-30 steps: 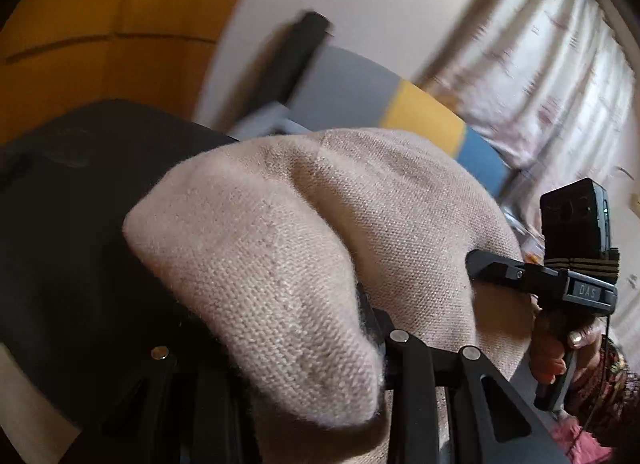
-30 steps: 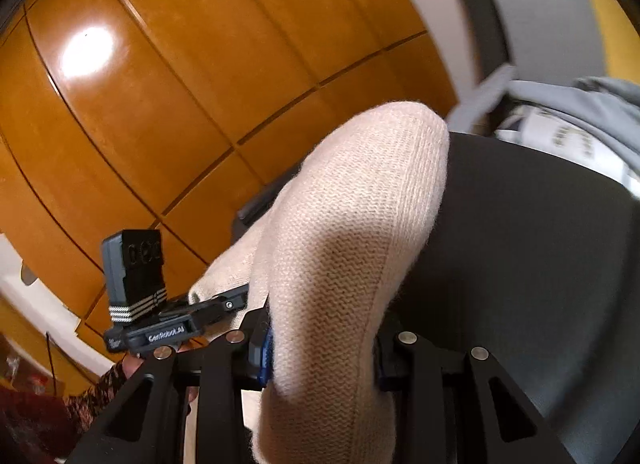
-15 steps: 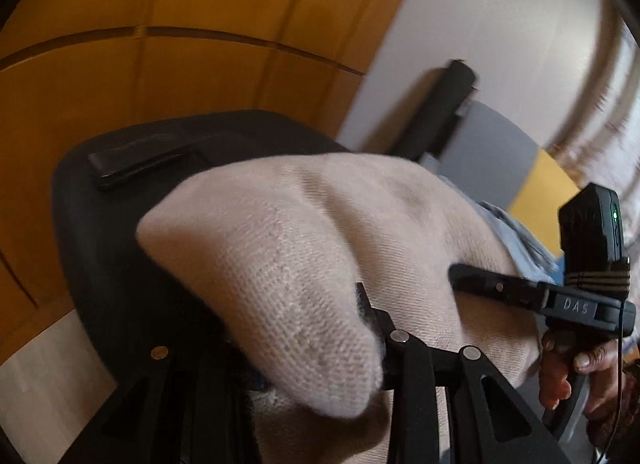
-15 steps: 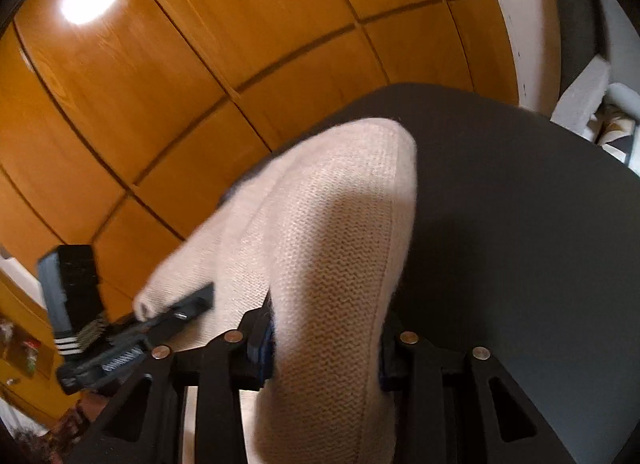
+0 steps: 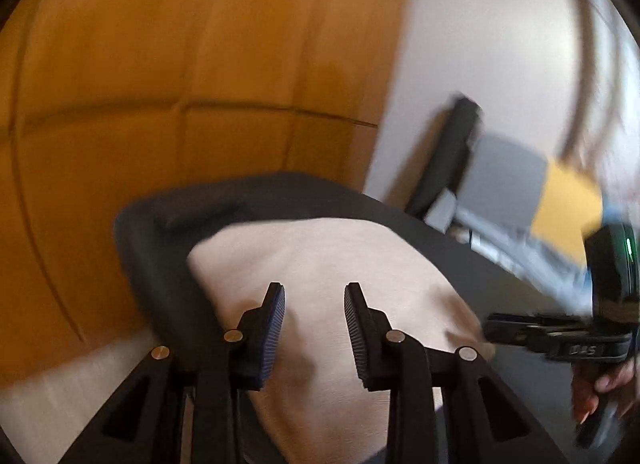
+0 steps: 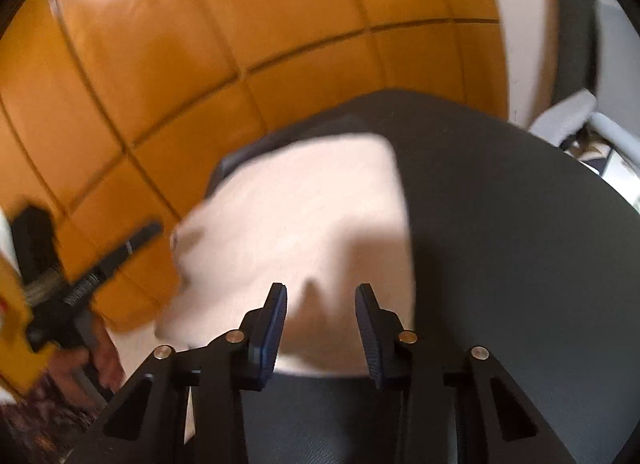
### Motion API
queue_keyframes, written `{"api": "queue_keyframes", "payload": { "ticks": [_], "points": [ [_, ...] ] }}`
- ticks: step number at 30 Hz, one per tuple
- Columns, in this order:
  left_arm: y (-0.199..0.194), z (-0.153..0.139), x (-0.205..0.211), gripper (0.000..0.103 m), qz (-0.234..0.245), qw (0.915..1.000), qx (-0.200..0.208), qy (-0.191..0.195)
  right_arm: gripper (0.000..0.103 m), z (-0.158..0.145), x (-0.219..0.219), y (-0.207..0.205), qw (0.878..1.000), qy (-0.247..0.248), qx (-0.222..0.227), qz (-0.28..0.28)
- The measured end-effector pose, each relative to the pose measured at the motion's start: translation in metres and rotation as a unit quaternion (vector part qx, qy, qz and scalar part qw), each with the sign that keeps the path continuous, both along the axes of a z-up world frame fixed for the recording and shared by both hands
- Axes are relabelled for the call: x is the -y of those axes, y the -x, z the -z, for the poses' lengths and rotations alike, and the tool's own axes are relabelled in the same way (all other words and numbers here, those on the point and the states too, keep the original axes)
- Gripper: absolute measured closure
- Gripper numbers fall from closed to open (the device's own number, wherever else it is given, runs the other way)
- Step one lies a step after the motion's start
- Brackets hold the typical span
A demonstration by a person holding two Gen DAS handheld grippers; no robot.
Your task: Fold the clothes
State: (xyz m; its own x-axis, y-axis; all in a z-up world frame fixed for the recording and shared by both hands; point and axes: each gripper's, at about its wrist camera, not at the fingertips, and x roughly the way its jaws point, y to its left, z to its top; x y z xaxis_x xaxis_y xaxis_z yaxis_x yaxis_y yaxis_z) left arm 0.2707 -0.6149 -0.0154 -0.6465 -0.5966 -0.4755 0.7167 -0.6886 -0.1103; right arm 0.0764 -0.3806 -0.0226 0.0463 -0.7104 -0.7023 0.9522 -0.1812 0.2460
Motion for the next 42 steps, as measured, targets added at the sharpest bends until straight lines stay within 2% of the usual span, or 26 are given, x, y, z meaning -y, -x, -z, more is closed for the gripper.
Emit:
{"api": "queue_keyframes", "payload": {
  "ticks": [1,2,4,7,9,11,13,16,17,18,19,20,22,25,26,29,32,36,40,42],
  "points": [
    [0.010,0.004,-0.003,0.073,0.010,0.9994,0.029,0.019,0.067,0.006,0.006,-0.007,1.000,-0.017,-0.020,-0.004],
    [0.019,0.012,-0.003,0.073,0.013,0.9980,0.058,0.021,0.067,0.012,0.012,-0.009,0.999,-0.030,-0.032,-0.005],
    [0.030,0.036,0.011,0.073,0.006,0.9948,0.102,0.001,0.067,0.028,0.029,-0.008,0.997,-0.066,-0.043,0.006],
    [0.038,0.062,0.046,0.071,-0.015,0.9925,0.117,-0.032,0.067,0.033,0.045,0.004,0.997,-0.067,-0.031,0.026],
    [0.041,0.066,0.060,0.071,-0.018,0.9932,0.113,-0.018,0.067,0.034,0.060,0.012,0.997,-0.069,-0.029,0.027],
    [0.048,0.069,0.068,0.071,-0.016,0.9912,0.132,-0.001,0.066,0.035,0.072,0.016,0.997,-0.069,-0.033,0.026],
    [0.053,0.072,0.073,0.071,-0.008,0.9892,0.145,0.015,0.066,0.042,0.067,0.009,0.997,-0.065,-0.043,0.023],
    [0.047,0.063,0.067,0.071,-0.012,0.9903,0.139,0.002,0.060,0.038,0.056,-0.001,0.997,-0.060,-0.044,0.021],
    [0.040,0.054,0.054,0.071,-0.020,0.9912,0.130,-0.006,0.053,0.035,0.050,-0.004,0.997,-0.058,-0.045,0.022],
    [0.033,0.046,0.040,0.071,-0.028,0.9922,0.120,-0.014,0.038,0.031,0.041,-0.008,0.997,-0.054,-0.052,0.030],
    [0.024,0.037,0.022,0.068,-0.036,0.9932,0.108,-0.025,0.018,0.029,0.032,-0.012,0.996,-0.051,-0.059,0.038],
    [0.017,0.030,0.007,0.066,-0.043,0.9939,0.095,-0.036,0.012,0.027,0.022,-0.016,0.996,-0.050,-0.062,0.045],
    [0.000,0.027,-0.017,0.066,-0.058,0.9942,0.066,-0.062,0.010,0.025,0.000,-0.030,0.996,-0.045,-0.061,0.050],
    [-0.020,0.032,-0.049,0.066,-0.087,0.9897,0.052,-0.102,0.004,0.022,-0.023,-0.057,0.994,-0.047,-0.087,0.050],
    [-0.025,0.034,-0.059,0.066,-0.098,0.9876,0.052,-0.112,0.000,0.020,-0.026,-0.066,0.993,-0.047,-0.097,0.051],
    [-0.035,0.042,-0.084,0.066,-0.132,0.9805,0.071,-0.127,0.000,0.017,-0.044,-0.076,0.991,-0.046,-0.114,0.060],
    [-0.048,0.043,-0.107,0.066,-0.153,0.9763,0.085,-0.127,0.000,0.016,-0.055,-0.081,0.993,-0.040,-0.088,0.064],
    [-0.047,0.041,-0.109,0.066,-0.156,0.9728,0.099,-0.140,0.000,0.019,-0.062,-0.082,0.993,-0.046,-0.077,0.075],
    [-0.045,0.036,-0.109,0.066,-0.156,0.9693,0.090,-0.167,0.000,0.015,-0.078,-0.086,0.994,-0.046,-0.047,0.087],
    [-0.042,0.031,-0.113,0.066,-0.159,0.9695,0.097,-0.159,0.000,0.009,-0.088,-0.091,0.994,-0.044,-0.050,0.088]
  ]
}}
